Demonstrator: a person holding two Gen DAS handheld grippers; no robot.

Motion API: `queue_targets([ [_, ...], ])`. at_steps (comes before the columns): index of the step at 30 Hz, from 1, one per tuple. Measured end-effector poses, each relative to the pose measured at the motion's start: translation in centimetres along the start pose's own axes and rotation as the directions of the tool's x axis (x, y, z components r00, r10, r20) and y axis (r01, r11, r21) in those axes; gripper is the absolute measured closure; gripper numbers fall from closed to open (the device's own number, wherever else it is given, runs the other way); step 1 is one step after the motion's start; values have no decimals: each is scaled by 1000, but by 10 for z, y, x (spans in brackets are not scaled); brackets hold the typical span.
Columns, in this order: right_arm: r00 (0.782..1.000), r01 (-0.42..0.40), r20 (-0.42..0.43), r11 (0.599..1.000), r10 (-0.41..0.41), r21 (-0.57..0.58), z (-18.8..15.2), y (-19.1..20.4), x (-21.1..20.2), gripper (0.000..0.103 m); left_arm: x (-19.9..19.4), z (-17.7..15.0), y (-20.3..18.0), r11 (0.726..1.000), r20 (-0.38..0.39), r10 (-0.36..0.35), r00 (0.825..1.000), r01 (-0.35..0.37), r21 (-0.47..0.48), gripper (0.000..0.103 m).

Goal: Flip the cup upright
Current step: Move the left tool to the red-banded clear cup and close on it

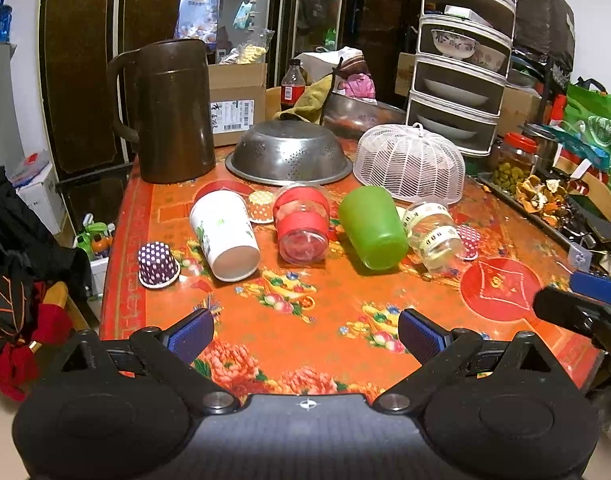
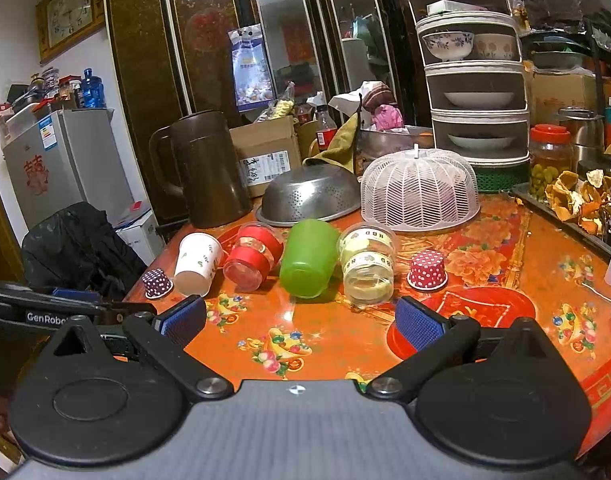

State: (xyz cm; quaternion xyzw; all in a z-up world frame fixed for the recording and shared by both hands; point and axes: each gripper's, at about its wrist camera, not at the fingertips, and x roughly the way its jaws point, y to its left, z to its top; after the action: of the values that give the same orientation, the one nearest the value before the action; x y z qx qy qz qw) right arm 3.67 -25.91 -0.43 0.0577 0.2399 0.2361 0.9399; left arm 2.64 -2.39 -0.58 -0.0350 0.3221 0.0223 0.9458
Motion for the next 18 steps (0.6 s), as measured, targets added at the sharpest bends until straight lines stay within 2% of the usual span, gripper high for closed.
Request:
queue_targets([
  [3, 1000, 0, -3, 1000, 0, 4, -1, -5, 0, 1, 11, 20, 2, 1000, -5, -25, 1000, 25, -15, 3],
  [7, 1000, -3, -6, 1000, 3, 6, -1, -10, -1, 1, 63, 75, 4, 1000, -128, -25, 991, 23, -18, 3],
  [10, 1000, -13, -1, 1000, 13, 0, -1, -11, -5, 1, 116, 104, 4, 1000, -245, 27, 969, -28, -2, 4],
  [13, 1000, -17, 1, 1000, 17, -7, -3, -14, -9, 1, 154, 115, 11, 997, -305, 15, 952, -36, -62, 13],
  [15, 1000, -13, -4, 1000, 12, -9, -4, -18, -11, 1, 170, 116, 13, 996, -318, -17, 948, -13, -92, 14],
  [18, 1000, -1, -12, 1000, 1, -5, -5, -27, -11, 1, 186, 116, 10, 996, -341, -2, 940, -29, -87, 14],
])
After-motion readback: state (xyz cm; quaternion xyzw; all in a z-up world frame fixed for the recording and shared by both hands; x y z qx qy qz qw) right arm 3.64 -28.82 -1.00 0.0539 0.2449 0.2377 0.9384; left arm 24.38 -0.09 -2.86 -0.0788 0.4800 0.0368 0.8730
